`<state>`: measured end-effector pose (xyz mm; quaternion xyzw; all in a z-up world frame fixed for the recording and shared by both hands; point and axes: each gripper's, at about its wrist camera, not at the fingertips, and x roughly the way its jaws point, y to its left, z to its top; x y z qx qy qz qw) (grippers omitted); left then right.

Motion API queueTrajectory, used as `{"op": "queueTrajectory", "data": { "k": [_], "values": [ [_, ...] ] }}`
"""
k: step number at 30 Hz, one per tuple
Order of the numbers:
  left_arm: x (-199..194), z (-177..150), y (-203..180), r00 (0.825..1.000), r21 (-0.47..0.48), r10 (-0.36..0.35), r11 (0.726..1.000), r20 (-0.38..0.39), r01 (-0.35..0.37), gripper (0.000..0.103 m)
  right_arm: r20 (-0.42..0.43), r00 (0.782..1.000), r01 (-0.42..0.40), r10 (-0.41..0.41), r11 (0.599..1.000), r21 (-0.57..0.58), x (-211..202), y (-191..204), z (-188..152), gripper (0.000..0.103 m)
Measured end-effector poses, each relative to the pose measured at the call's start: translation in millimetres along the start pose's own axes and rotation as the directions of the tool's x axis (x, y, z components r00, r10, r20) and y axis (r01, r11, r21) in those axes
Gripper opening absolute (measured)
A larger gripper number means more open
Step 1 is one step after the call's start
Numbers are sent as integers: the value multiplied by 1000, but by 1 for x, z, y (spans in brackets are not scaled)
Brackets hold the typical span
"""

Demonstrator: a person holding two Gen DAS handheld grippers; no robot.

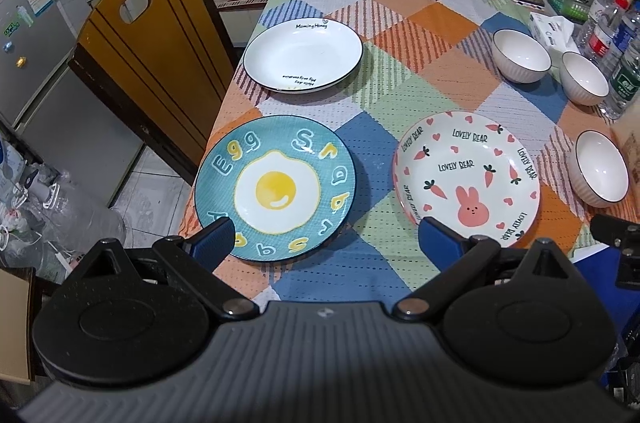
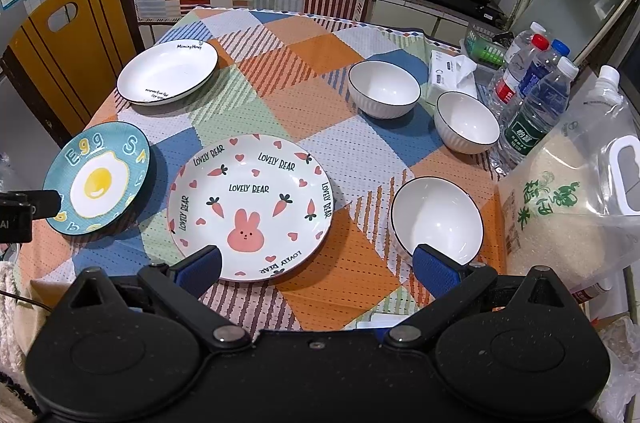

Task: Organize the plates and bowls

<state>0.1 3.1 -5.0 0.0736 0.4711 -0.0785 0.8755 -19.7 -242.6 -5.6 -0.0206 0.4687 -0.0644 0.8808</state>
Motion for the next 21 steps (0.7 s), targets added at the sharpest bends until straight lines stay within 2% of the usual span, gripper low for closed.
{"op": "queueTrajectory", "data": {
  "k": [5, 8, 11, 13, 15, 16, 19, 21],
  "values": [
    [2, 0, 1, 1000, 2, -17, 1000, -9, 17, 97, -1, 1000, 1, -1, 1000, -1, 0, 0, -1, 103],
    [10, 4, 0, 997, 8, -67, 998, -31, 67, 94, 7, 1000, 6, -6, 1000, -30, 4, 1, -2, 103],
    [19, 7, -5, 998, 24, -65, 998, -19, 65, 88, 67, 998, -2, 8, 997, -83, 7, 0, 2, 103],
    [25, 10, -10, 999, 46, -49, 998, 2, 49, 88, 135, 991, -11, 28, 992, -123, 11, -3, 3, 103],
    [37, 13, -15, 999, 55, -42, 998, 6, 42, 88, 225, 972, -32, 72, 984, -178, 16, -8, 1, 103],
    [43, 14, -17, 999, 52, -42, 998, 3, 42, 88, 243, 966, -36, 86, 979, -199, 21, -9, 2, 103],
    [64, 15, -24, 997, 39, -79, 996, 3, 79, 88, 250, 959, -71, 133, 968, -242, 44, -14, 3, 103],
    [78, 13, -30, 992, 44, -124, 991, 5, 124, 89, 218, 953, -161, 209, 962, -219, 64, -22, -1, 103]
  ]
}}
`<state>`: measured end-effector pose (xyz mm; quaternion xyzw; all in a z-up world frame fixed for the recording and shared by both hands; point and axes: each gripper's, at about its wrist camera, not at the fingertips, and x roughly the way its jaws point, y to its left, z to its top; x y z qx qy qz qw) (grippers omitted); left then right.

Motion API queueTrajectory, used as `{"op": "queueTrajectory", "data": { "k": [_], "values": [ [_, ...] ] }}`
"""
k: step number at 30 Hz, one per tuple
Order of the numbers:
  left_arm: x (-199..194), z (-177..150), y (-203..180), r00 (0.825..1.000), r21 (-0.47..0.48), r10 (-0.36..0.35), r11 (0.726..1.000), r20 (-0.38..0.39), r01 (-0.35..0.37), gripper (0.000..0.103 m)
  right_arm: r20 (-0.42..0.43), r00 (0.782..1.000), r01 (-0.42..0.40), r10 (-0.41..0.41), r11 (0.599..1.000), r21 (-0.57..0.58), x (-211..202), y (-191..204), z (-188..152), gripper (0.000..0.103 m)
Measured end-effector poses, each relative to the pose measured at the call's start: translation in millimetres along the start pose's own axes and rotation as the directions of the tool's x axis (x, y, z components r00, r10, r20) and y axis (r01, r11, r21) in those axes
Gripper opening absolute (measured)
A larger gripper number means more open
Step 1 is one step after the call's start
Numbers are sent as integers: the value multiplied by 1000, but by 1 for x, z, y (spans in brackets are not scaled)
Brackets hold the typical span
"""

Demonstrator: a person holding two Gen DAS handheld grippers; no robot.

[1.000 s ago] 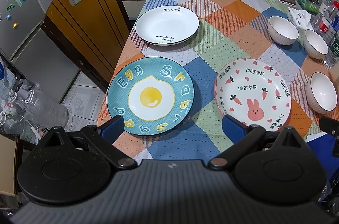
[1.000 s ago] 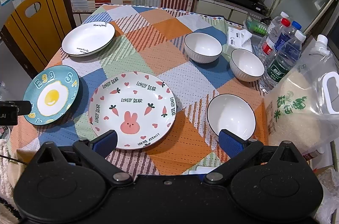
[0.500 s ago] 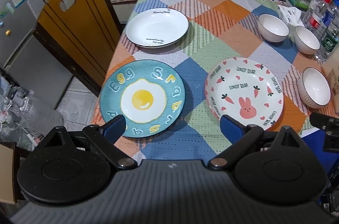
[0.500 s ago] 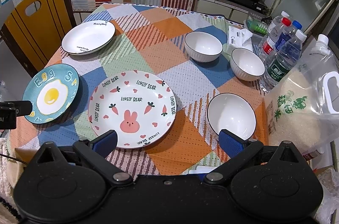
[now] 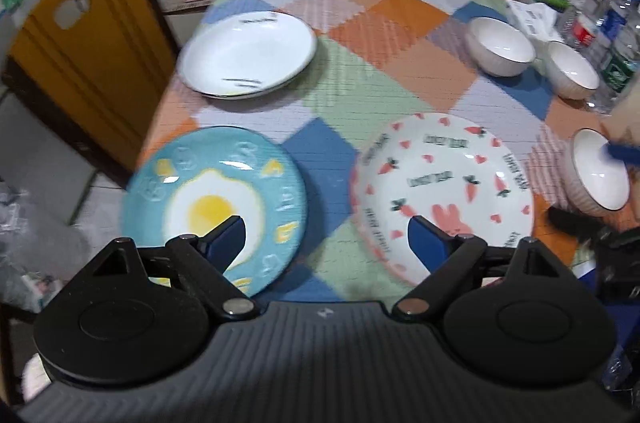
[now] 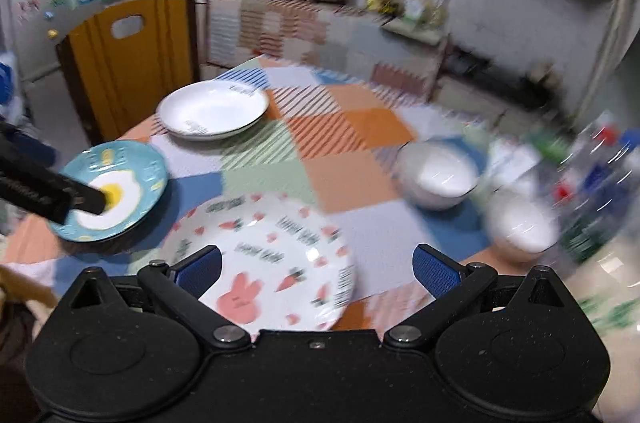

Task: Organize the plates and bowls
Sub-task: 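Grasp the rim of the pink LOVELY BEAR plate with the right gripper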

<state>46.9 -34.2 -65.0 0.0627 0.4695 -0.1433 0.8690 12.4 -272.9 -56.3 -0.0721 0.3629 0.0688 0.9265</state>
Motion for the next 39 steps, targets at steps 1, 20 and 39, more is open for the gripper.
{"op": "queueTrajectory", "data": {
  "k": [1, 20, 39],
  "values": [
    [6, -2, -2, 1000, 5, -13, 1000, 2, 13, 89, -10, 998, -64, 65, 996, 55, 9, -8, -8, 102],
    [90, -30, -37, 994, 47, -17, 999, -110, 22, 48, -64, 982, -156, 179, 951, 267, 87, -25, -78, 64],
    [99, -26, -39, 999, 42, -7, 999, -44, 9, 27, 50, 983, -183, 176, 934, 306, 99, -41, -93, 27]
  ]
}}
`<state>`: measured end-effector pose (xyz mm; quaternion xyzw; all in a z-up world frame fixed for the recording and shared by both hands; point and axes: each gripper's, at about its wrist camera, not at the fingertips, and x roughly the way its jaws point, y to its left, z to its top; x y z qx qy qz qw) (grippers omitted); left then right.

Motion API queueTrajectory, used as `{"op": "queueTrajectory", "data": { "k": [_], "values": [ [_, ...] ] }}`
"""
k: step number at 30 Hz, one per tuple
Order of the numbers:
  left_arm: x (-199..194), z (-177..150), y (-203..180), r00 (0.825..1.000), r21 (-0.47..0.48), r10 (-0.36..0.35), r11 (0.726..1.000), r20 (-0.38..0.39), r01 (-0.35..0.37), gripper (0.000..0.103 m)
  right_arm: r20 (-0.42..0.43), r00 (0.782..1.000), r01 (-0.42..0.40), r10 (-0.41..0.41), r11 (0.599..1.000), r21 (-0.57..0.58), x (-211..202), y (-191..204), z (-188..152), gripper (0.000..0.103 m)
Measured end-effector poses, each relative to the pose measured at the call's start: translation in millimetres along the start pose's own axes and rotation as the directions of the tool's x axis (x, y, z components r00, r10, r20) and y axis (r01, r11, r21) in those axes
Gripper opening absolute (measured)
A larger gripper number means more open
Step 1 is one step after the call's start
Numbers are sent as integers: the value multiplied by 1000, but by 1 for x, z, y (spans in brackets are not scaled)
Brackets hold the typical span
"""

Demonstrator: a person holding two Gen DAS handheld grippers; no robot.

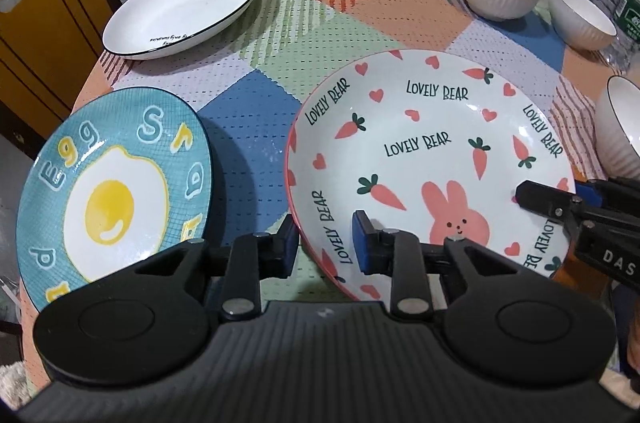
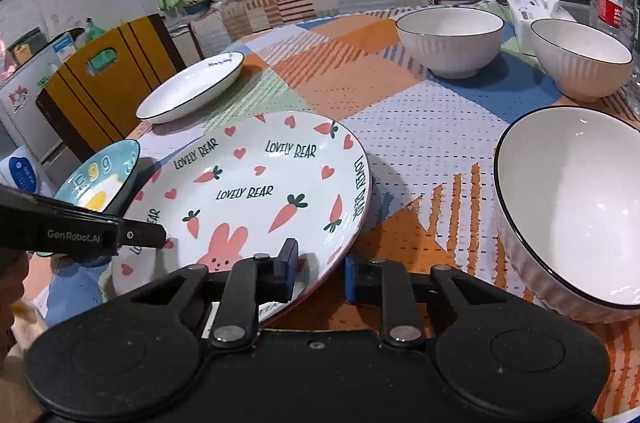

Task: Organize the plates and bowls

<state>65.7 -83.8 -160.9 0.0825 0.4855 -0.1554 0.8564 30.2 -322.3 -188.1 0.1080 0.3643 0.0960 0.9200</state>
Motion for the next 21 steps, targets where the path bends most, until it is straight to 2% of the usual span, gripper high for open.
{"op": "queueTrajectory", "data": {
  "k": [3, 8, 21],
  "values": [
    [-1, 2, 4, 1000, 5, -20, 1000, -1, 20, 27, 11, 1000, -27, 27, 1000, -14, -3, -2, -3, 27],
    [-10, 7, 6, 999, 16, 9, 1000, 40, -10, 27, 33, 998, -44, 45, 998, -41, -5, 2, 0, 27],
    [-5, 68, 35, 995, -36, 51, 998, 84, -48, 27, 99, 993, -59, 63, 997, -42, 18, 14, 51, 27]
  ]
}}
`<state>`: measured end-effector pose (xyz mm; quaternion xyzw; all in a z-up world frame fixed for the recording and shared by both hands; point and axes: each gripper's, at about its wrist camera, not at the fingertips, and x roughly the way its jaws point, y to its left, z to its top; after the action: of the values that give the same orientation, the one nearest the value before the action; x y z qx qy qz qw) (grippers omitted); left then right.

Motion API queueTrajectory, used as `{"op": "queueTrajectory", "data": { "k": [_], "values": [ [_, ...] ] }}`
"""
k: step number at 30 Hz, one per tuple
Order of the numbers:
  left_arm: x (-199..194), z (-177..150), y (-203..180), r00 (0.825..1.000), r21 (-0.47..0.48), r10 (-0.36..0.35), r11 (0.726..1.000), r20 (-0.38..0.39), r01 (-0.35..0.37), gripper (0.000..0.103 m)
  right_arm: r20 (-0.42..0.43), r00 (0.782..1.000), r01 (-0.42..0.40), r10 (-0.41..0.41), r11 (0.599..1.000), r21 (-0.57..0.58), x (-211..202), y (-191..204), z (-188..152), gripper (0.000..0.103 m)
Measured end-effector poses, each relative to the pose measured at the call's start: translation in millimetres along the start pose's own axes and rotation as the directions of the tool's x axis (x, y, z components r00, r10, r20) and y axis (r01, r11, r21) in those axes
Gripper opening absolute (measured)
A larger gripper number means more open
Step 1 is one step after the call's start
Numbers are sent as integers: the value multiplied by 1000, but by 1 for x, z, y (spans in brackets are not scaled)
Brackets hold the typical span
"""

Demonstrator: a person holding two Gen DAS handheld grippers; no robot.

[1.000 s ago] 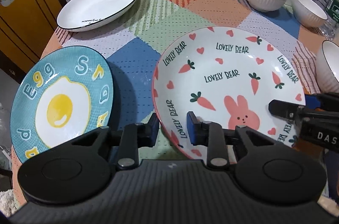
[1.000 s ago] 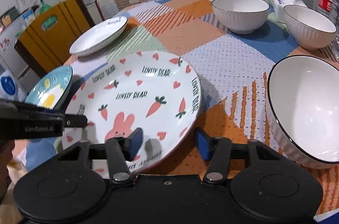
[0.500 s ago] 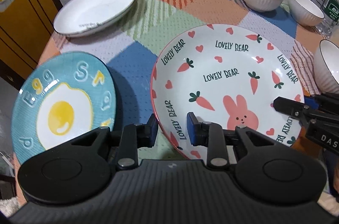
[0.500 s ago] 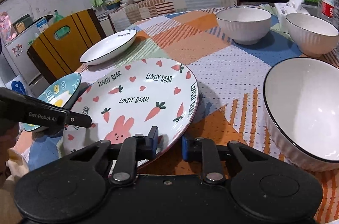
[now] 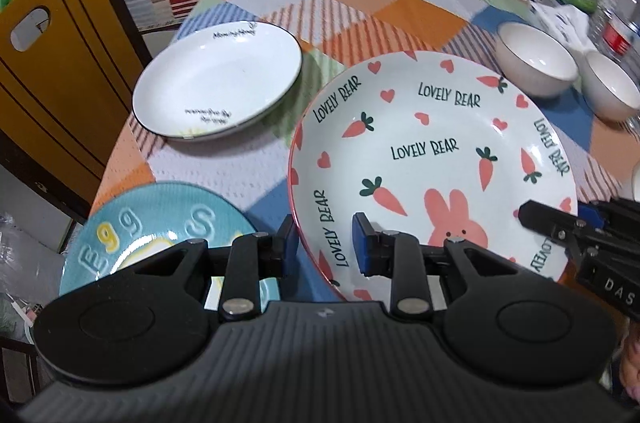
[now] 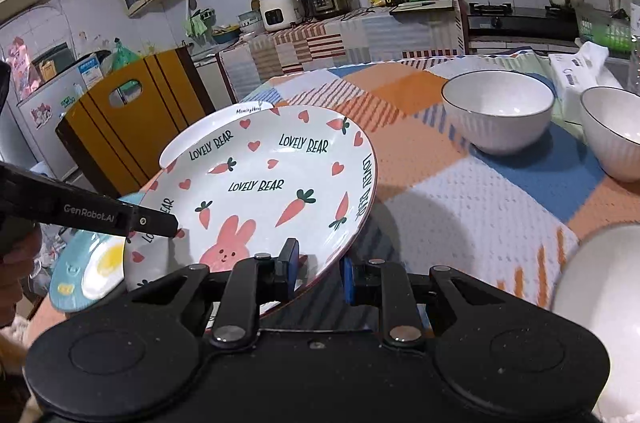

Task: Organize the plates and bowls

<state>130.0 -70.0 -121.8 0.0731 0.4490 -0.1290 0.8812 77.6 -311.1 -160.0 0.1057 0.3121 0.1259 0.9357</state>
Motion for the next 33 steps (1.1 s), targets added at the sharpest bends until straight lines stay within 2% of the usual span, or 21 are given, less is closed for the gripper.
{"op": "queueTrajectory", "data": {
  "k": [3, 10, 13, 23, 28, 33],
  "values": [
    [15, 11, -1, 1000, -4, 21, 1000, -9, -21, 27, 1, 1000, 3, -3, 1000, 6, 10, -1, 7, 27],
    [47, 21, -3, 999, -31, 7, 999, -41, -8, 27, -35, 999, 33, -32, 999, 24, 29, -9, 6, 27],
    [50, 21, -7, 1000, 4, 15, 1000, -10, -15, 27, -47, 998, 42, -40, 998, 43, 36, -12, 6, 27],
    [70, 31, -11, 999, 11, 20, 1000, -44, -20, 27, -99, 993, 75, -65, 992, 100, 58, -23, 21, 27],
    [73, 31, -12, 999, 5, 13, 1000, -51, -13, 27, -104, 990, 101, -91, 991, 93, 65, -23, 29, 27],
    [72, 24, -17, 999, 22, 32, 999, -30, -31, 30, -106, 990, 97, -88, 992, 83, 66, -24, 24, 27]
  ]
}}
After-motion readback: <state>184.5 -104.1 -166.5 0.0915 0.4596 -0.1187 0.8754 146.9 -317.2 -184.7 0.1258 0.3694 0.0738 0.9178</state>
